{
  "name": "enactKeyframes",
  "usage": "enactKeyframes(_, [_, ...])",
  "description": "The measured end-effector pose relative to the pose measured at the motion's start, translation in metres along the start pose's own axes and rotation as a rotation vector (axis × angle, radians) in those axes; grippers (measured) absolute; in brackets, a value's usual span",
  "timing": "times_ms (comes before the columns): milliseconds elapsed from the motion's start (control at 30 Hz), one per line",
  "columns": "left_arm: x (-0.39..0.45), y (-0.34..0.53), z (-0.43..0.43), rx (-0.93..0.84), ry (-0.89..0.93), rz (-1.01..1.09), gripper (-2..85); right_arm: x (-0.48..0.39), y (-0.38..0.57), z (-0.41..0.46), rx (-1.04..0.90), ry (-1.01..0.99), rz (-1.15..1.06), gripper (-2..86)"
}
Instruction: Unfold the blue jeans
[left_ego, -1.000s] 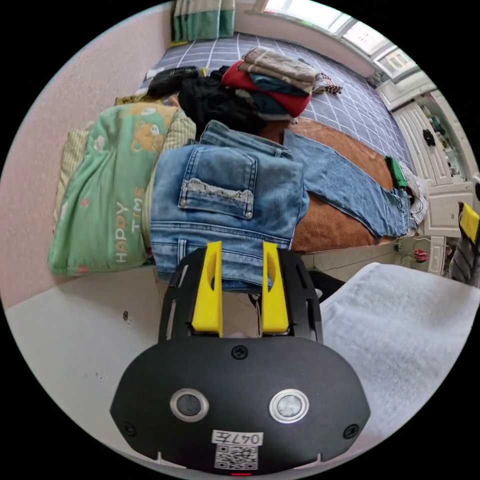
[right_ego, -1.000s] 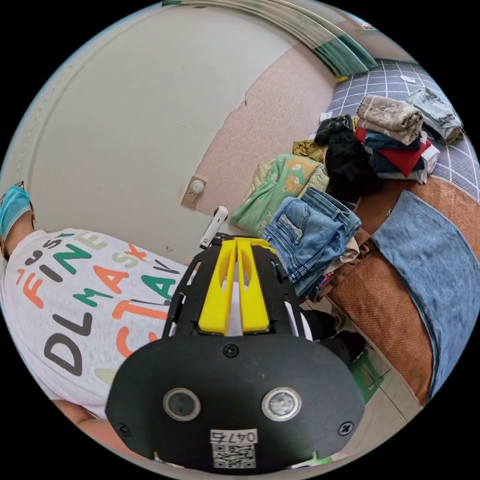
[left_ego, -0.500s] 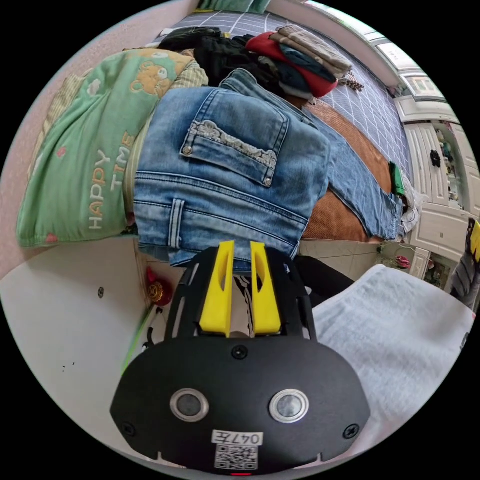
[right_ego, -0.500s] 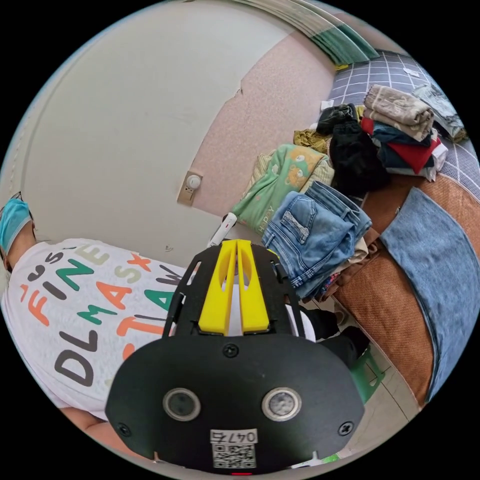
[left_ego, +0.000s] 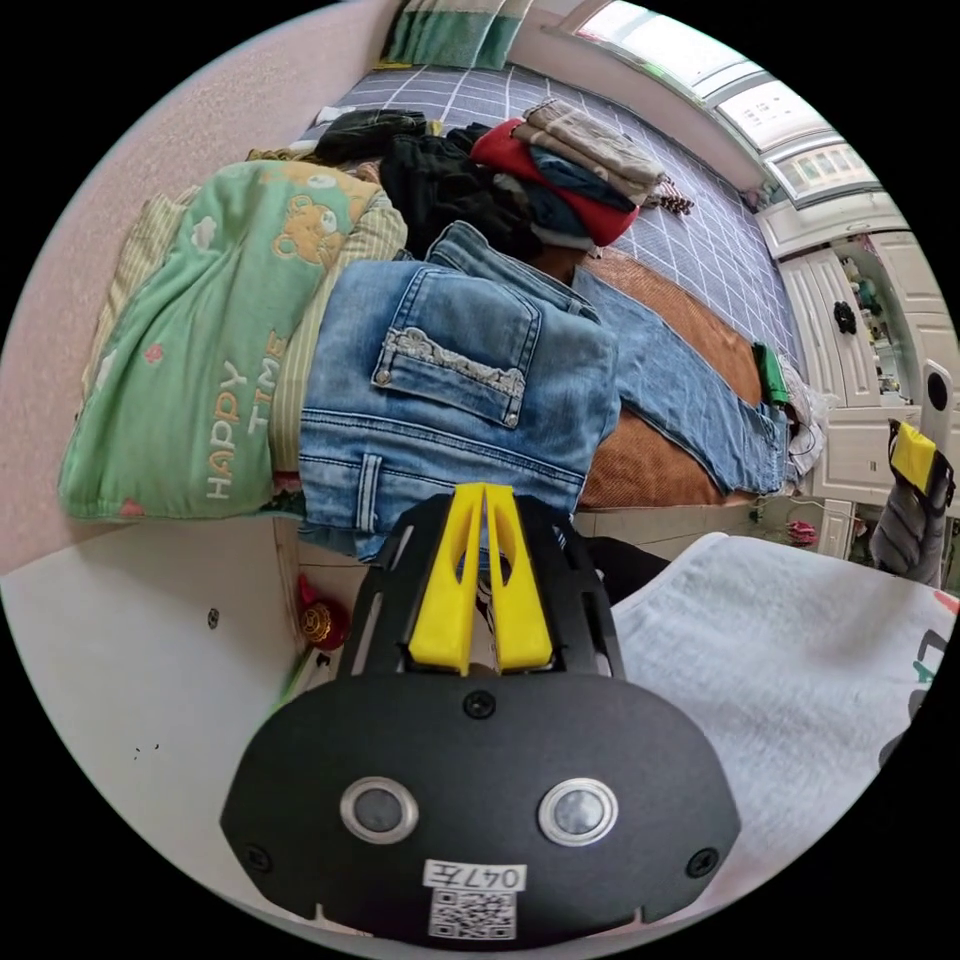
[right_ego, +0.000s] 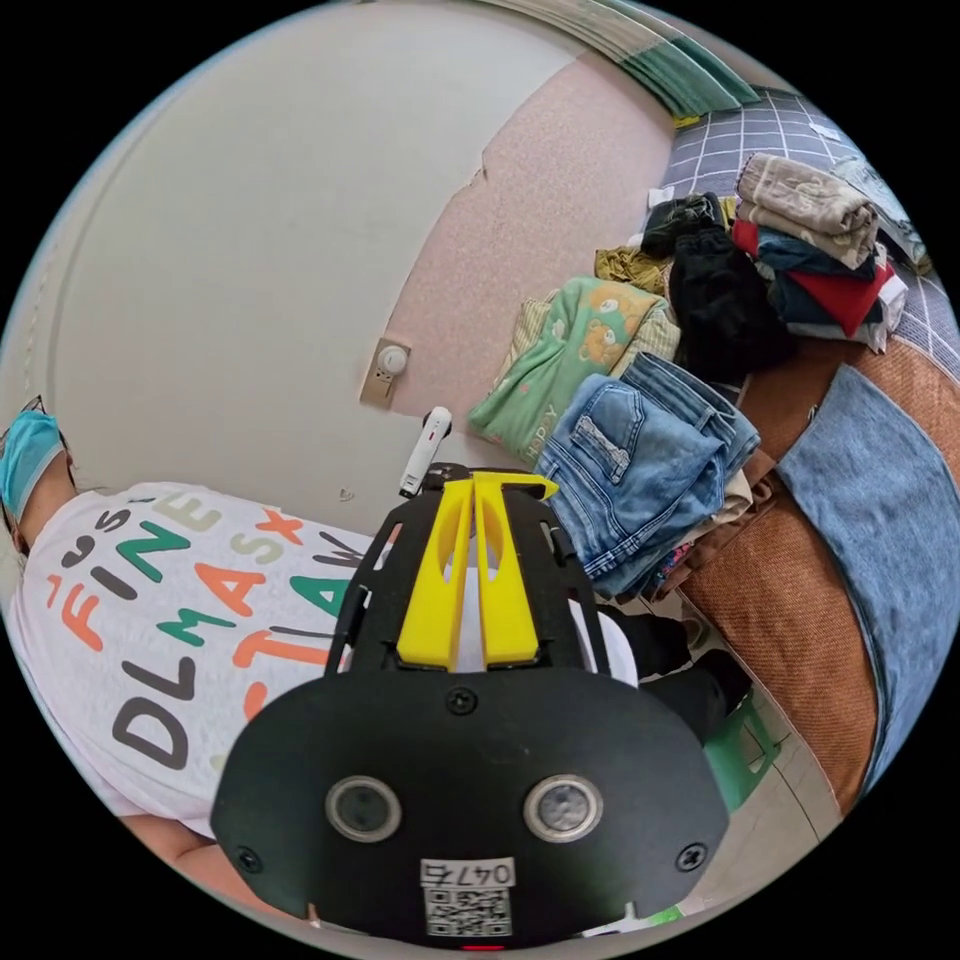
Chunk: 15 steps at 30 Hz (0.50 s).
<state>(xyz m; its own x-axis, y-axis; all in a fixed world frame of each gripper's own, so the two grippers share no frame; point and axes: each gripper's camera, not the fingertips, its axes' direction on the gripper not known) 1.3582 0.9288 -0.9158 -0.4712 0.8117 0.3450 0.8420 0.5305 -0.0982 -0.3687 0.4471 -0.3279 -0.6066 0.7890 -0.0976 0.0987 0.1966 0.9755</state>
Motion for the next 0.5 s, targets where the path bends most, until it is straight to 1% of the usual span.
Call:
enactKeyframes(133, [0.029, 0.002, 0.004, 0.010, -0.031, 0.019, 0.7, 0.004, 0.007, -0.010, 0.002, -0.006, 0.039, -1.2])
enactKeyframes(167, [0.038, 0.002, 0.007, 0.016, -0.046, 0.026, 2.3, 0.004, 0.009, -0.013, -0.003, -0.005, 0.049, -1.2])
enactKeyframes(300, [0.061, -0.004, 0.043, -0.062, -0.063, 0.022, 6.6, 0.000, 0.012, -0.020, -0.018, 0.009, 0.065, -1.2])
enactKeyframes(400, [0.074, -0.001, 0.085, -0.156, -0.062, 0.012, 6.0, -0.004, 0.012, -0.026, -0.022, 0.018, 0.075, -1.3])
enactKeyframes(500, [0.088, 0.008, 0.098, -0.152, -0.113, 0.021, 2.9, -0.008, 0.009, -0.031, -0.022, 0.024, 0.081, -1.3])
